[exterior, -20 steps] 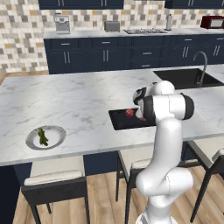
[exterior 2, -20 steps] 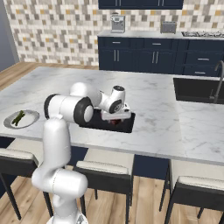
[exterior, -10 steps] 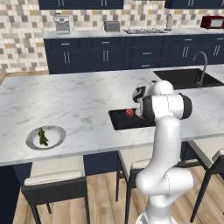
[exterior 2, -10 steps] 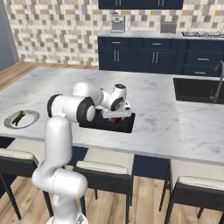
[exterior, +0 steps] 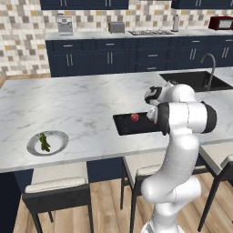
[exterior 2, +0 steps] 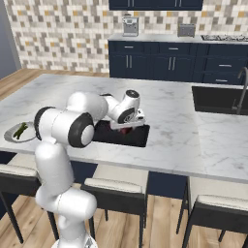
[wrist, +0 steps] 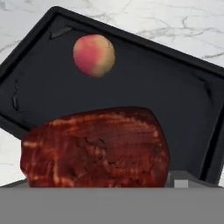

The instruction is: Create a steak meal by picking up the steak and asparagus from the tray and placing them on the plate. Leave the peach on the tray.

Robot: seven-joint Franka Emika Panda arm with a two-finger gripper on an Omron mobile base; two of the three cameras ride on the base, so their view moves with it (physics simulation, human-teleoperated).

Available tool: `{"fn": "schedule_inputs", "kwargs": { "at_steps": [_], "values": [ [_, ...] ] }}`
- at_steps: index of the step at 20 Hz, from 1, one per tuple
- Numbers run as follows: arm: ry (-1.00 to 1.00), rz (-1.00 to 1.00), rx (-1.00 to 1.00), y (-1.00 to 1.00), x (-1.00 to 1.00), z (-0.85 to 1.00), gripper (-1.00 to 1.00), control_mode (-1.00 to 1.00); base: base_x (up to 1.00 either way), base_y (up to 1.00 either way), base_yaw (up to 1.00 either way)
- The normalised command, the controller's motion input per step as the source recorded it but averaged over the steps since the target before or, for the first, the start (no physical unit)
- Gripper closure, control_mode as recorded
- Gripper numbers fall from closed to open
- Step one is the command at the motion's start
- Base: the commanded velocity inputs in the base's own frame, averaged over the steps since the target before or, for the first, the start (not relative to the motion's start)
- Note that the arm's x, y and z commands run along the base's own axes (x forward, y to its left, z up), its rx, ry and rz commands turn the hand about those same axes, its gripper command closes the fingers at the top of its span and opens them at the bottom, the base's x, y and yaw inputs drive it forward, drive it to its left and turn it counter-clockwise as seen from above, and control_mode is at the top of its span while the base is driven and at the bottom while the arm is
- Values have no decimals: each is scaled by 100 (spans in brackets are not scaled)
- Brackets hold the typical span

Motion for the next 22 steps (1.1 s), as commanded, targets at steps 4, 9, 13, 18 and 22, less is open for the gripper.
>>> {"fn": "schedule_inputs", "kwargs": {
  "at_steps": [4, 9, 13, 18, 22],
  "values": [
    [-15, 2, 0, 56, -68, 90, 100, -100, 0, 0, 0],
    [-1, 0, 0, 90, -40, 72, 100, -100, 0, 0, 0],
    [0, 1, 0, 100, -21, 51, 100, -100, 0, 0, 0],
    [3, 4, 0, 100, -9, 24, 100, -100, 0, 0, 0],
    [7, 7, 0, 100, -2, 0, 100, -100, 0, 0, 0]
  ]
}}
